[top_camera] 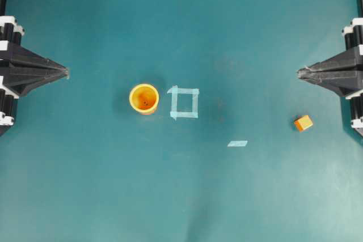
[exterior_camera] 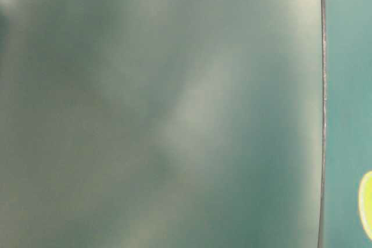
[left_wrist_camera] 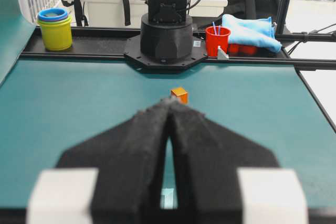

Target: Move the block toward the cup with right arm.

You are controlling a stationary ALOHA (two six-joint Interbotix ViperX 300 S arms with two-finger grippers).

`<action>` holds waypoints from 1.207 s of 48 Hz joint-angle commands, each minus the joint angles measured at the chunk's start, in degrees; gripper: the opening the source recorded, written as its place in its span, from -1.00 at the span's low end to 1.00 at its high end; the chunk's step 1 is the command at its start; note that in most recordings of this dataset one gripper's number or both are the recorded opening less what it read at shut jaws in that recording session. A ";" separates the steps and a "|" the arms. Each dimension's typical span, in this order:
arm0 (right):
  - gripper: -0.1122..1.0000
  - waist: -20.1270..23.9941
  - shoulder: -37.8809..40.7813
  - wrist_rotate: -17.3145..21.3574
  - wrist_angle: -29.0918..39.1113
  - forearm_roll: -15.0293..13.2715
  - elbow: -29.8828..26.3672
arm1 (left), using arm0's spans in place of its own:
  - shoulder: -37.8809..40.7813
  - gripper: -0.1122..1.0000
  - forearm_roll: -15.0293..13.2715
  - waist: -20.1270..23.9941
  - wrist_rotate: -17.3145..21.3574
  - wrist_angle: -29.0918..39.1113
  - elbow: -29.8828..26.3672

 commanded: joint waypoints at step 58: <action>0.33 0.00 8.70 24.87 56.34 0.26 -10.37 | 0.26 -0.73 0.70 0.09 0.35 4.31 -2.37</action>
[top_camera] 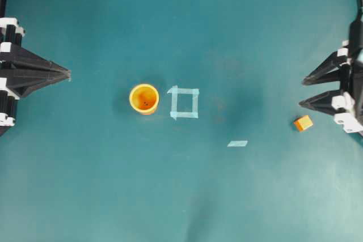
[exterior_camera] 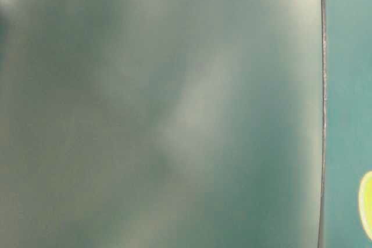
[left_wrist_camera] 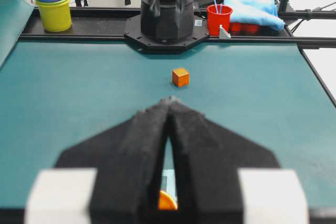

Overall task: Move the block toward the cup with right arm.
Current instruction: 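Lower the open right gripper over the orange cube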

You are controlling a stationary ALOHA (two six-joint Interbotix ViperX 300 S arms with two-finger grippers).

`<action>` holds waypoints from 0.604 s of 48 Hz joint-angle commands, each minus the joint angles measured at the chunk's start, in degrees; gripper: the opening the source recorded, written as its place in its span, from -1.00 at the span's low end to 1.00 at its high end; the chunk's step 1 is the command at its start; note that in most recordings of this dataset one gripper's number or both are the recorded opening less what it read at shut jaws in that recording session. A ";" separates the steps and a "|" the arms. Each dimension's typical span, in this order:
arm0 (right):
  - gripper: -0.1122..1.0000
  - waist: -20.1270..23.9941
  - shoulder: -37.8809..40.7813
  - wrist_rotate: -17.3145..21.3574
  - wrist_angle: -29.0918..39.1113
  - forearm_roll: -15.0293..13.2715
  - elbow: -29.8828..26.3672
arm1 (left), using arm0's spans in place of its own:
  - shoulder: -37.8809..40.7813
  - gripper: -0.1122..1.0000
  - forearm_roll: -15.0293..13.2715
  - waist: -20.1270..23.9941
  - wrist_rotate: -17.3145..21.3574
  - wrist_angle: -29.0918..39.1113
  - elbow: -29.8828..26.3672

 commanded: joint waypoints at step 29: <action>0.41 1.58 17.31 23.29 11.69 0.97 -2.46 | 0.18 -0.73 0.18 0.09 0.53 0.97 -1.49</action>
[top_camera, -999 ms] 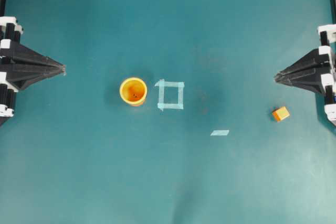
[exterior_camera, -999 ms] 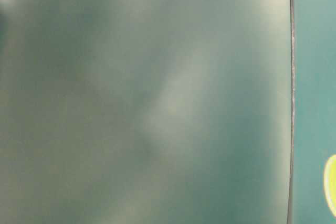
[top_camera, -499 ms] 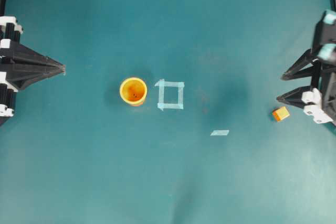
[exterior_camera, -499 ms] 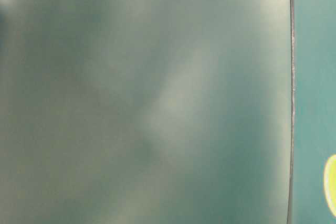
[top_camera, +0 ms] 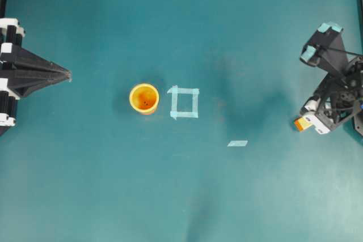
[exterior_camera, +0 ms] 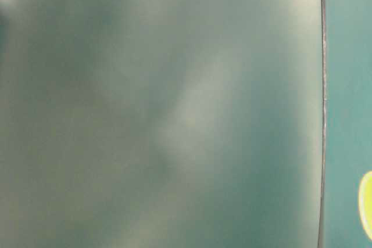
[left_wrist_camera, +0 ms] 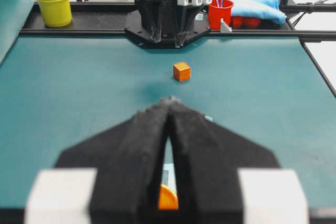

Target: Move the block toward the cup with right arm.

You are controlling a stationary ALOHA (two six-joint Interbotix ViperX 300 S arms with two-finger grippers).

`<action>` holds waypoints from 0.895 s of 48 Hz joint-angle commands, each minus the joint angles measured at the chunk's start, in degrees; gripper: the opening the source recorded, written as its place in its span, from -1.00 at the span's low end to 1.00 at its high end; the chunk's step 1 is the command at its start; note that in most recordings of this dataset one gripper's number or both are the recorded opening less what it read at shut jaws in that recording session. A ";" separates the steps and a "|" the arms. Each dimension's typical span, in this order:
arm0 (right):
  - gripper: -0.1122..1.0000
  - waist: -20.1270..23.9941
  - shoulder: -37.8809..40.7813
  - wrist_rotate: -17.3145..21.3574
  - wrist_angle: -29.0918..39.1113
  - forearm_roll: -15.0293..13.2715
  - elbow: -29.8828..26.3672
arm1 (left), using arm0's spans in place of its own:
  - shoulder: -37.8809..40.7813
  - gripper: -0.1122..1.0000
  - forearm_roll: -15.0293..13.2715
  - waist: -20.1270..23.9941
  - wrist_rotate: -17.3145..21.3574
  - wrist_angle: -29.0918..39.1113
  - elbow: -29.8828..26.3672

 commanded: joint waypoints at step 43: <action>0.40 7.65 13.80 18.11 -15.56 -0.09 4.57 | 0.35 -0.73 0.18 0.09 0.00 0.53 -1.58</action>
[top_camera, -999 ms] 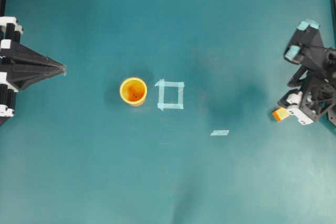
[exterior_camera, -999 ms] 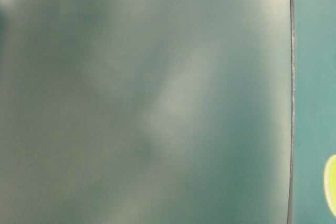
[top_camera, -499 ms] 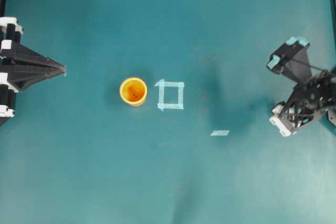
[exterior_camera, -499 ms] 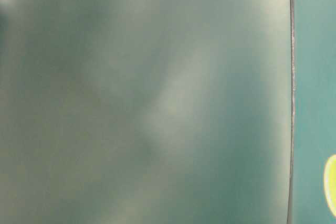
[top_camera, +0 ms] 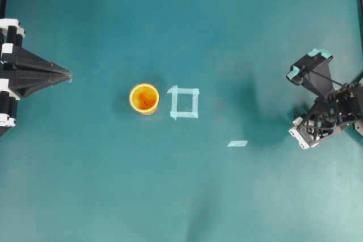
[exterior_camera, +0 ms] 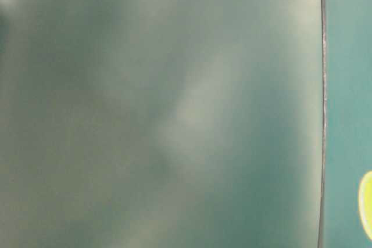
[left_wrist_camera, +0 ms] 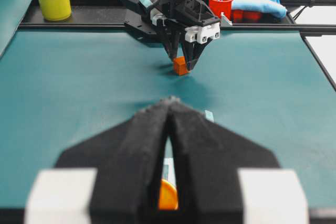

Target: Move the block toward the cup with right arm.

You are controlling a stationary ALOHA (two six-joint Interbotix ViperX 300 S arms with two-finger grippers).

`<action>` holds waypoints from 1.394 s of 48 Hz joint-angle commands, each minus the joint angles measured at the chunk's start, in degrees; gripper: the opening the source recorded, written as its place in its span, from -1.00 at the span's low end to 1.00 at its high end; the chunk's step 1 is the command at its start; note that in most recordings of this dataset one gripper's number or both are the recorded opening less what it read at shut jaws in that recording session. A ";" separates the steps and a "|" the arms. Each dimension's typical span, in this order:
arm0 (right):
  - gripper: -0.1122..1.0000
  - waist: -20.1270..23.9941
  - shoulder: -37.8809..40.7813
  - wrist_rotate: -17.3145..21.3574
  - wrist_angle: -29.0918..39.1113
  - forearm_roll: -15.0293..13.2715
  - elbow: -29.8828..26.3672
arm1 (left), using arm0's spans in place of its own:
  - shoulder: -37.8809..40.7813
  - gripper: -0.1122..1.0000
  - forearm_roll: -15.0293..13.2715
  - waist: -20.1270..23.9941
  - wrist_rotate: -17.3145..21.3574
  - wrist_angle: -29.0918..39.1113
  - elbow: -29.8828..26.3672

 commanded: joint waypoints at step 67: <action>-0.09 -6.59 16.61 -11.43 -12.92 -37.00 -37.79 | 0.18 -0.73 0.09 0.00 0.09 -0.26 -1.58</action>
